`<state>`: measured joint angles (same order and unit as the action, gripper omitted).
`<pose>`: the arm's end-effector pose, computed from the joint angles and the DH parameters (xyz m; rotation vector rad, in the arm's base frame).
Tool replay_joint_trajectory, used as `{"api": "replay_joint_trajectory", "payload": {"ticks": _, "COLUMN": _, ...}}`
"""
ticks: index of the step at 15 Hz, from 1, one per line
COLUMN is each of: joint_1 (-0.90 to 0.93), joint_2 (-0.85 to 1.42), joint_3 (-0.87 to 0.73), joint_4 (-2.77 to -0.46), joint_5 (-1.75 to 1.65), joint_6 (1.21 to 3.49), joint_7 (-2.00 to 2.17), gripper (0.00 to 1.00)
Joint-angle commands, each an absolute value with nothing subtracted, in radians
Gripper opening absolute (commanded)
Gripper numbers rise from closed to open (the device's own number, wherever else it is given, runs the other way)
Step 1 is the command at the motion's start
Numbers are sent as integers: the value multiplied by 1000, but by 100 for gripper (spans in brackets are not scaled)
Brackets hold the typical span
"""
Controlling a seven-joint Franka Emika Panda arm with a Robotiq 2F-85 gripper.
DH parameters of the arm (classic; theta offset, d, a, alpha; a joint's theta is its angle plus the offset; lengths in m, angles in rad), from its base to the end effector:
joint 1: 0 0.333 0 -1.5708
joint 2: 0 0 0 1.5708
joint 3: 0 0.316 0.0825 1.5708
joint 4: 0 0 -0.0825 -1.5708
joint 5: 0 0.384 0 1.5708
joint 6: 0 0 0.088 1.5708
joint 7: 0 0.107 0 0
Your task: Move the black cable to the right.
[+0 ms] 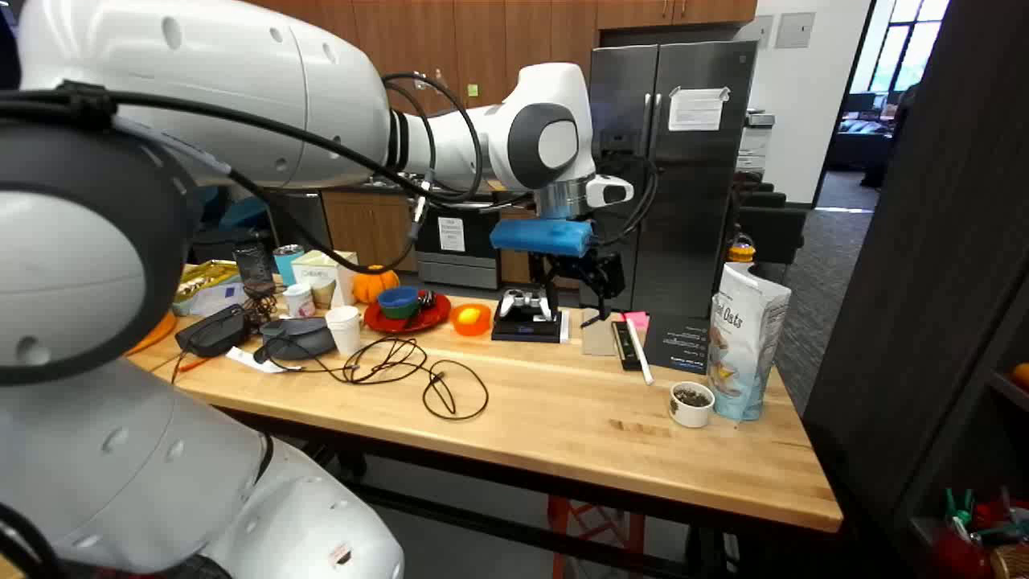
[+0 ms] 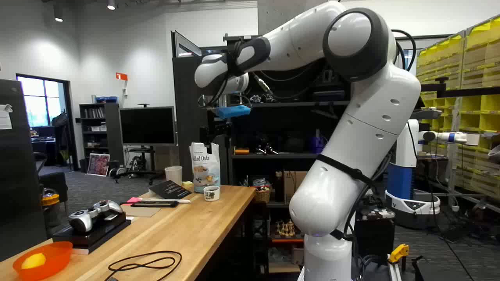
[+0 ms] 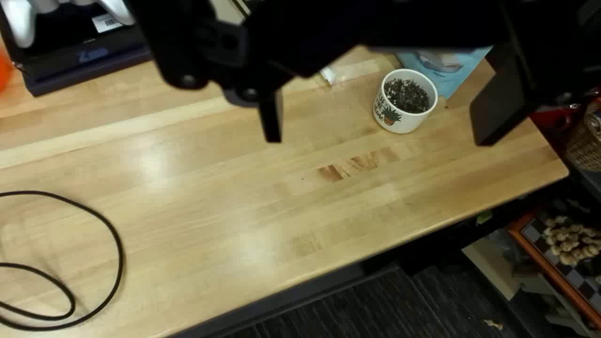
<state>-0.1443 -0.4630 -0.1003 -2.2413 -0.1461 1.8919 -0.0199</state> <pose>0.4092 -0.1189 0.5571 3.0161 -0.2696 0.1503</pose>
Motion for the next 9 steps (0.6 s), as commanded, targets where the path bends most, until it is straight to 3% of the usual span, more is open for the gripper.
{"api": "replay_joint_trajectory", "payload": {"ticks": 1, "joint_1": -139, "joint_2": -463, "joint_3": -105, "joint_4": -2239, "joint_5": -148, "joint_6": 1890, "joint_7": -18, "gripper": 100}}
{"api": "replay_joint_trajectory", "payload": {"ticks": 9, "joint_1": -139, "joint_2": -444, "joint_3": -113, "joint_4": -2222, "joint_5": -149, "joint_6": 1892, "joint_7": -37, "gripper": 100}}
